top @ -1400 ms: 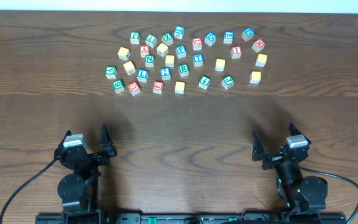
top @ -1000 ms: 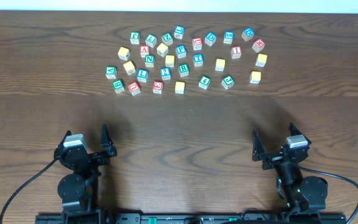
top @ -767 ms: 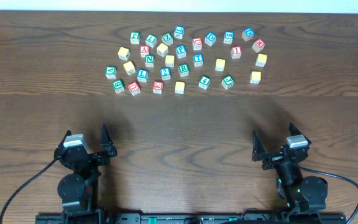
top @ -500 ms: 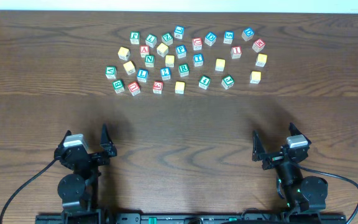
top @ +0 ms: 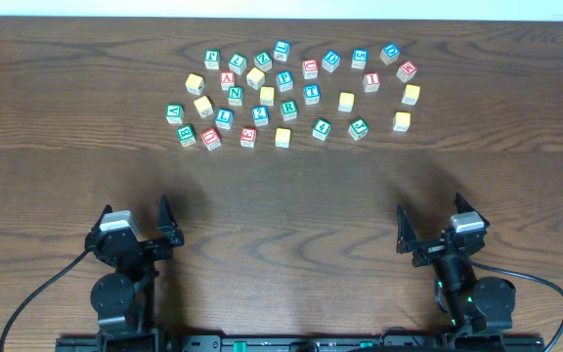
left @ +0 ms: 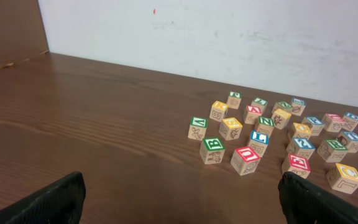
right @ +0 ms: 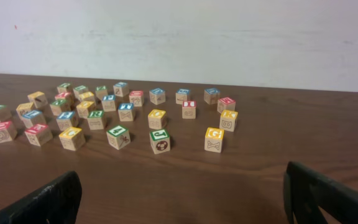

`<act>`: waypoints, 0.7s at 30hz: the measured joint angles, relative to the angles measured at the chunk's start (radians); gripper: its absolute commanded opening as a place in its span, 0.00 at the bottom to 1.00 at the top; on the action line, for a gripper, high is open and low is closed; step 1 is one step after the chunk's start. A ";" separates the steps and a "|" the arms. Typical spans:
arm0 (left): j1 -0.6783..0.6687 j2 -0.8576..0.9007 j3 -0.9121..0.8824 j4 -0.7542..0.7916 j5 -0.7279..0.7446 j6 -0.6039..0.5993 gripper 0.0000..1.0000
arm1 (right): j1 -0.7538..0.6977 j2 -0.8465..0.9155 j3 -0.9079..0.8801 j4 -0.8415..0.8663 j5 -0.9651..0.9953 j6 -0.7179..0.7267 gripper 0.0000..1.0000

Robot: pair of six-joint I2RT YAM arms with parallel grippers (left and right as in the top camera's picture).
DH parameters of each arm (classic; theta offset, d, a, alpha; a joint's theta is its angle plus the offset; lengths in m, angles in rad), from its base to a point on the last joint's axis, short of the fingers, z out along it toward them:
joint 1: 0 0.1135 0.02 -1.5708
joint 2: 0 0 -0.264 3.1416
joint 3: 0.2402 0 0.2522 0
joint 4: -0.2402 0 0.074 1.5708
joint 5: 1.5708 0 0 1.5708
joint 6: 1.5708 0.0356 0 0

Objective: Spell out CORL

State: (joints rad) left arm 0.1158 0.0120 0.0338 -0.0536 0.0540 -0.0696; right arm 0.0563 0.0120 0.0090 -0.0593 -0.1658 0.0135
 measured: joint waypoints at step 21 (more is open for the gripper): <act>0.000 0.000 0.000 0.000 0.000 0.000 0.98 | 0.000 0.000 0.000 0.018 0.076 -0.047 0.99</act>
State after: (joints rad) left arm 0.1158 0.0120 0.0338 -0.0536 0.0544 -0.0700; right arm 0.0563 0.0120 0.0090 -0.0410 -0.0895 -0.0338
